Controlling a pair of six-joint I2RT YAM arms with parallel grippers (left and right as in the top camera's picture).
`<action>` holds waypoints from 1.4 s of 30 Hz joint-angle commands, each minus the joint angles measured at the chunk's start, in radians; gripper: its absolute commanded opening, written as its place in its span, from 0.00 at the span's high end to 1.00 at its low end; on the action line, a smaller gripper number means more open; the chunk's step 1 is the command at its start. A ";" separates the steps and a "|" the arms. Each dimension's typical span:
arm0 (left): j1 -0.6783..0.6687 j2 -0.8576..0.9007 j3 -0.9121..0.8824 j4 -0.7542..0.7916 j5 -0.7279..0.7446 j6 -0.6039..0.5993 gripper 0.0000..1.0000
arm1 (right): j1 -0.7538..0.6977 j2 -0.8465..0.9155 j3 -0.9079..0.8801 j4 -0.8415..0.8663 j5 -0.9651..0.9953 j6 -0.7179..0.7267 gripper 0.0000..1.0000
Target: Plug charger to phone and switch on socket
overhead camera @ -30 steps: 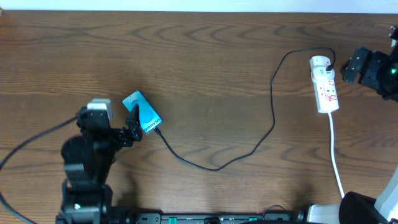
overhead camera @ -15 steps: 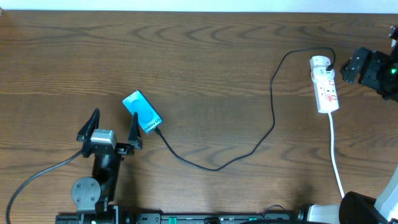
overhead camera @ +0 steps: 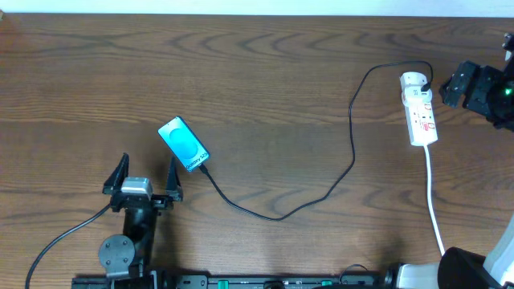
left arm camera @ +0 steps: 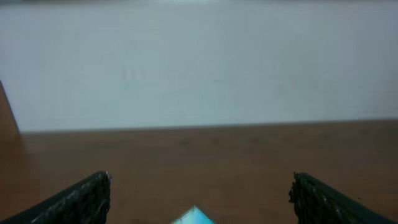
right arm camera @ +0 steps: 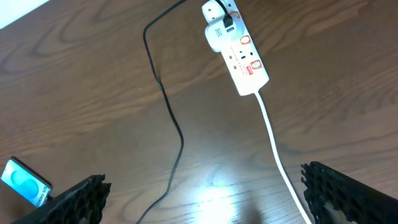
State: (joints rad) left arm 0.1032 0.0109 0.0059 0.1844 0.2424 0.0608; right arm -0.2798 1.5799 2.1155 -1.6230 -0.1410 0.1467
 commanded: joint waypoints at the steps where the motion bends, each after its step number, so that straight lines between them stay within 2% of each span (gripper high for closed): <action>1: 0.005 -0.010 -0.002 -0.063 0.018 0.017 0.08 | 0.006 -0.004 0.006 -0.001 0.001 0.006 0.01; 10: 0.005 -0.010 -0.002 -0.237 0.018 0.017 0.08 | 0.006 -0.004 0.006 -0.001 0.001 0.006 0.01; 18: 0.005 -0.010 -0.002 -0.236 0.019 0.016 0.08 | 0.006 -0.004 0.006 -0.001 0.001 0.006 0.01; 22: 0.005 -0.010 -0.002 -0.236 0.018 -0.021 0.08 | 0.006 -0.004 0.006 -0.001 0.001 0.006 0.01; 42: 0.005 -0.010 -0.002 -0.235 0.007 -0.016 0.08 | 0.006 -0.004 0.006 -0.001 0.001 0.006 0.01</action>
State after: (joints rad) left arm 0.1032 0.0101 0.0116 -0.0006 0.2363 0.0494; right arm -0.2798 1.5799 2.1155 -1.6230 -0.1410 0.1467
